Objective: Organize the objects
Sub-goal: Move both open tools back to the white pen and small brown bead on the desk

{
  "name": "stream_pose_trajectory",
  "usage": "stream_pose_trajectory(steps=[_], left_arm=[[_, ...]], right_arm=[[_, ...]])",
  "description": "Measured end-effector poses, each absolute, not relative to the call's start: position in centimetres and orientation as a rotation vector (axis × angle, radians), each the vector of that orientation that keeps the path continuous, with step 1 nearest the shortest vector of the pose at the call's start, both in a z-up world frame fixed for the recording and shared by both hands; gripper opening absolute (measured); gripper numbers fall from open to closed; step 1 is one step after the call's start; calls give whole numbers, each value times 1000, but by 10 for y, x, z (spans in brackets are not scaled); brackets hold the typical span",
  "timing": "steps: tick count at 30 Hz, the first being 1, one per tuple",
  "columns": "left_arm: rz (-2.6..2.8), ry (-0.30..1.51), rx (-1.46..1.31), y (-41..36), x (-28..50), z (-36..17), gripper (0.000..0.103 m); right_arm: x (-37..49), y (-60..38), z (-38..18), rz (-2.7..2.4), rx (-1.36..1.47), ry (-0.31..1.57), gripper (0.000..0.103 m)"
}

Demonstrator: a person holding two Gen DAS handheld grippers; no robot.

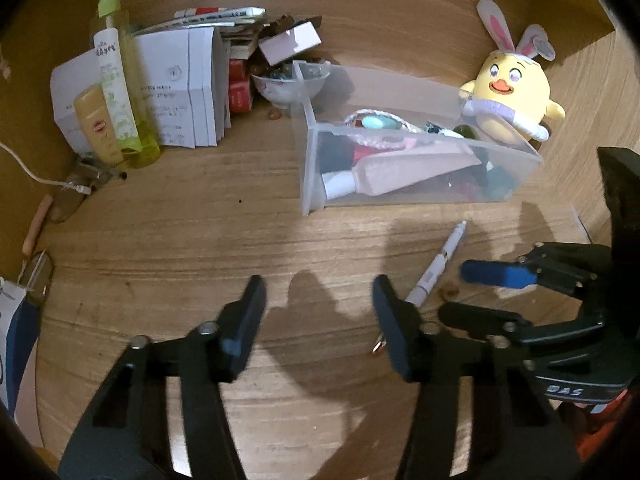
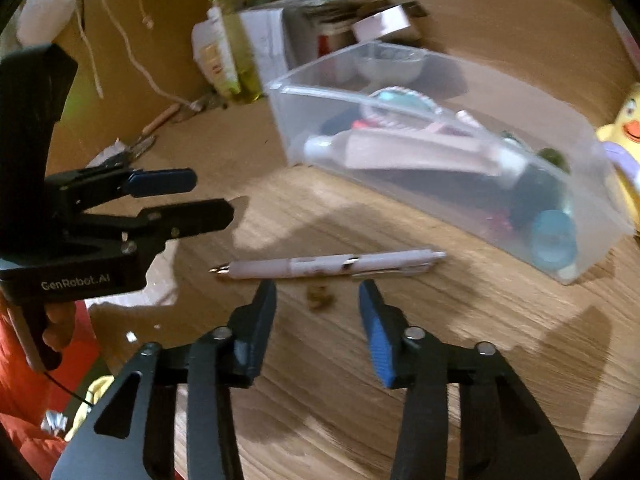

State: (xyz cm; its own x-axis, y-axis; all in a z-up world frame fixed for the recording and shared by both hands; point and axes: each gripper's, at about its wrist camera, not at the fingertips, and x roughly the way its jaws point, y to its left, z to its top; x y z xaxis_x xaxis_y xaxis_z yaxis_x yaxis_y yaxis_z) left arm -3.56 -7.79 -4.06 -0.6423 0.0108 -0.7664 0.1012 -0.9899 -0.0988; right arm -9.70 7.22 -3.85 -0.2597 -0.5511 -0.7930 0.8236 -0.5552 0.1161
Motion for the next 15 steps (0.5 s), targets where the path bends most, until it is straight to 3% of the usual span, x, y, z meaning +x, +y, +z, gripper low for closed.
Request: stream_pose_trajectory(steps=[3,10,15], left_arm=[[-2804,215,1323,-77,-36,-43,45],[-2853,216,1435,-61,-52,-47,45],[-2869,92,1517,-36,-70,-50,45]], right_arm=[[-93,67,-39,-1939,1019,457,12],[-93,82,-36,-1985,996,448,12],[-110,113,-26,-2060,1010,360,12]])
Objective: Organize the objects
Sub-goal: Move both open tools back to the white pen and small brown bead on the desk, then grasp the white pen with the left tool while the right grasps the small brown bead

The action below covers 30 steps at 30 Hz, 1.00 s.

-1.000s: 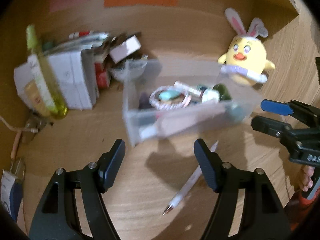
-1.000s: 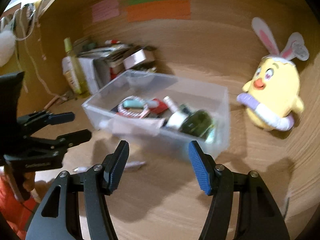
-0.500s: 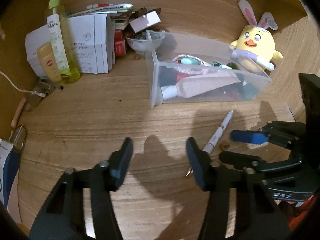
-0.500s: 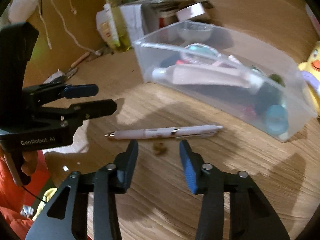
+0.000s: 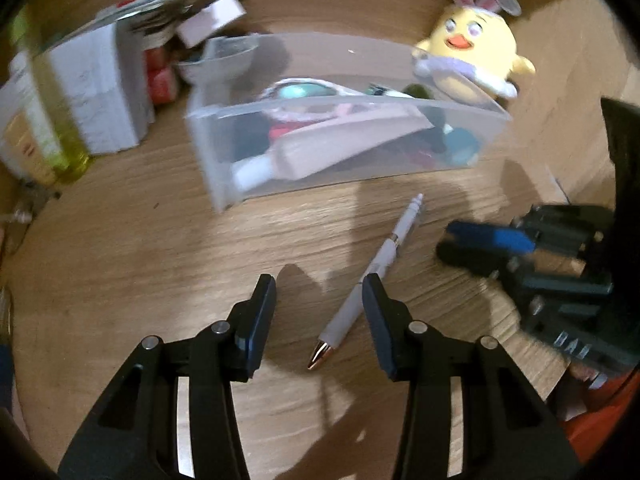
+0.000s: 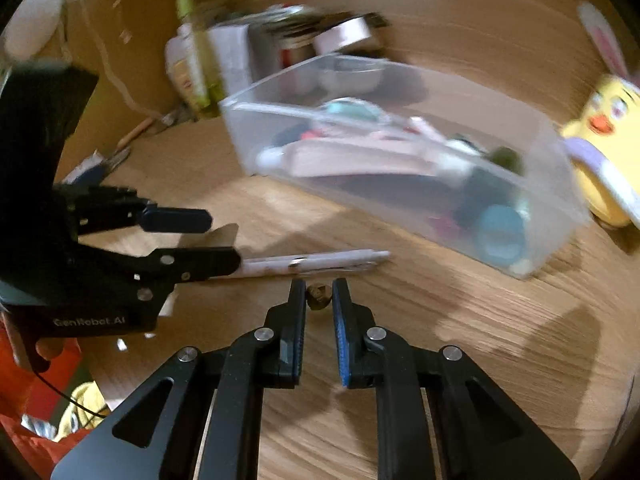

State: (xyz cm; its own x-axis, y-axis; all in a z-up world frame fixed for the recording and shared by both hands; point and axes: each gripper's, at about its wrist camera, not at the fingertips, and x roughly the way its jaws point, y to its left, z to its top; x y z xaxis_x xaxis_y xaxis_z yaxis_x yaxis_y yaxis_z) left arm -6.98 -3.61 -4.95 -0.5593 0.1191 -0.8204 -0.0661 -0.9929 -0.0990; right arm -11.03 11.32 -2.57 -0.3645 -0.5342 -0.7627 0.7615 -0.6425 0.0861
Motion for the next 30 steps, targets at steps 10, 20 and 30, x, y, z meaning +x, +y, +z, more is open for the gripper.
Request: stream_pose_trajectory(steps=[10,20,30], left_arm=[[2607,-63,-1452,-24,-99,-44,45],[2499,-43,-1449,-3,-111,-50,45],[2534,23,-1406,13,-115,-55,16]], right_arm=[[-139,168,-12,-2175,1043,201,12],[-139,167,-7,-2190,1018,190,12],[-143,172,-7,-2195,1020,179,12]])
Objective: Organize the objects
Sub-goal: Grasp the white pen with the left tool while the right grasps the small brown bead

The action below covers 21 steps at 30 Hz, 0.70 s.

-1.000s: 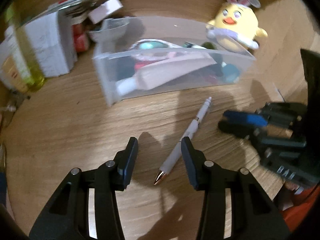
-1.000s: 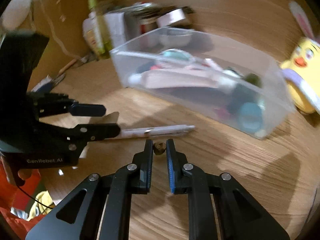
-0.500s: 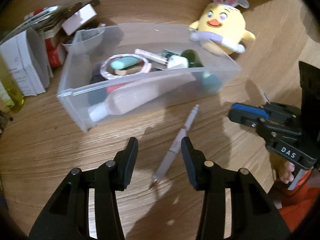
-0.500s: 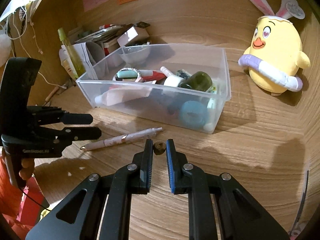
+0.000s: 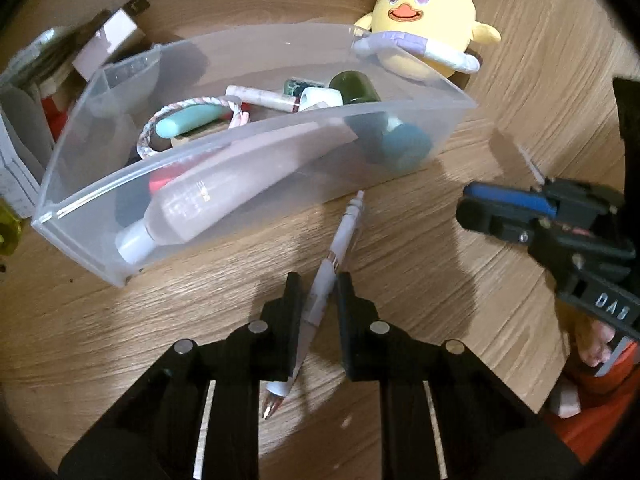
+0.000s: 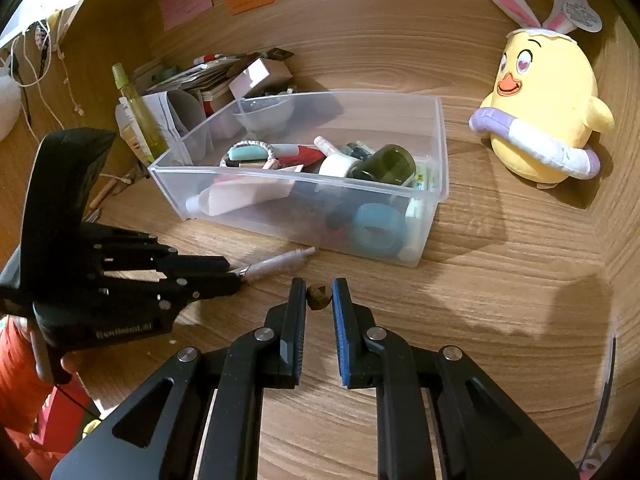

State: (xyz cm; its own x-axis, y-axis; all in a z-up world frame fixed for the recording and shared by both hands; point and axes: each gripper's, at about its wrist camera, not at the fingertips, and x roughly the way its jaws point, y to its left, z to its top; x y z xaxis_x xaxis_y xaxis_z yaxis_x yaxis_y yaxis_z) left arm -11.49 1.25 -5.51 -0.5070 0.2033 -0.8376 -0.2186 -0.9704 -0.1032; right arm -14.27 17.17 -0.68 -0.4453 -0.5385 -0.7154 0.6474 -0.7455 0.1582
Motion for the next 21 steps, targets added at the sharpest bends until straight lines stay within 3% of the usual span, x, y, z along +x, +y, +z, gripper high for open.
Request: stream_pose_trajectory(steps=[4,21], left_arm=[[2539,43,-1394,18,-97,-54,10],[2726,-146,-1202,-10,-50,-3,10]], right_arm=[[-143,169,-6,-2192,1010,180,12],[-140,162,20,-2219,925,161,12]])
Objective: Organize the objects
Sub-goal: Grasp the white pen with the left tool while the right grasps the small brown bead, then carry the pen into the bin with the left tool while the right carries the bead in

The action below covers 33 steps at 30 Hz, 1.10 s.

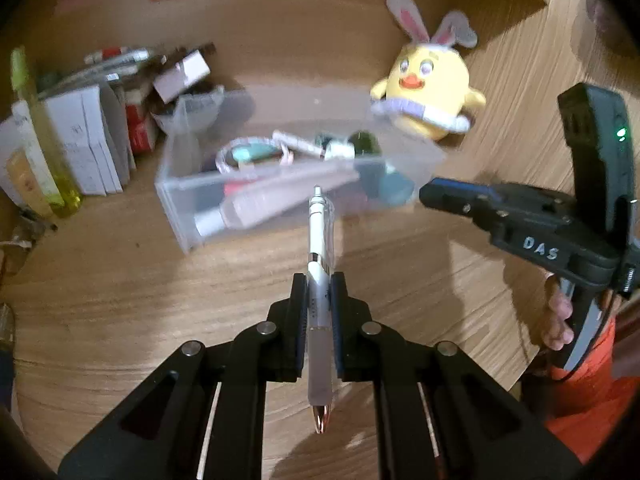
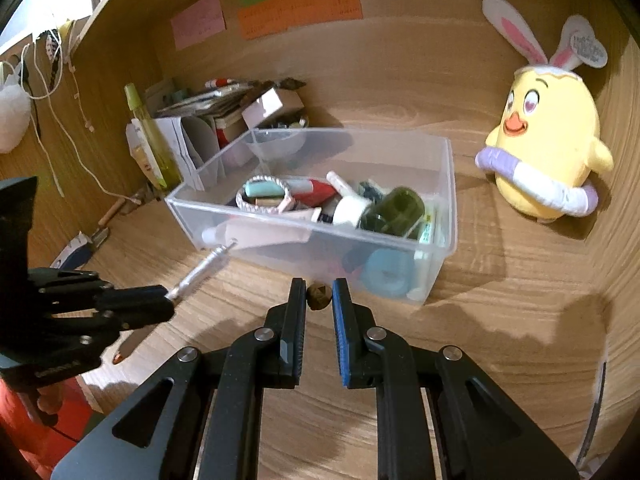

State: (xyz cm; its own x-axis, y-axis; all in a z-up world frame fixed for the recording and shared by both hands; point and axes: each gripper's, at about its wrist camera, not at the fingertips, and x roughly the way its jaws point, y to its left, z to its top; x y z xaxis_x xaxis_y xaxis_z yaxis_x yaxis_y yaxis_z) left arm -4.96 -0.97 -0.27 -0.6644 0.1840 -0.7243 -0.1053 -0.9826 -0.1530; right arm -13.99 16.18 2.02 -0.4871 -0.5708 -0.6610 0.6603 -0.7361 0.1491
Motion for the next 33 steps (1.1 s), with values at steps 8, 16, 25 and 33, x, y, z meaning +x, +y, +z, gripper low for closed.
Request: stream_pose_trajectory(steps=[8,16,25,33], left_arm=[[2779,-167,-1092,-16,-56,27,10],[2809,-186,-1025,-21,-82,44,10],[2785,-216,-1039,-18,-127,44,10],[2737,-267,-1114,-17,-171,30,10]], right_arm=[[-147,158,41,-2257,860,157,12],[-167,153,54,-2301,825,171,12],[-185,149,57,-2340,824,198,12],[-202,146,51,-2361,851,231,12]])
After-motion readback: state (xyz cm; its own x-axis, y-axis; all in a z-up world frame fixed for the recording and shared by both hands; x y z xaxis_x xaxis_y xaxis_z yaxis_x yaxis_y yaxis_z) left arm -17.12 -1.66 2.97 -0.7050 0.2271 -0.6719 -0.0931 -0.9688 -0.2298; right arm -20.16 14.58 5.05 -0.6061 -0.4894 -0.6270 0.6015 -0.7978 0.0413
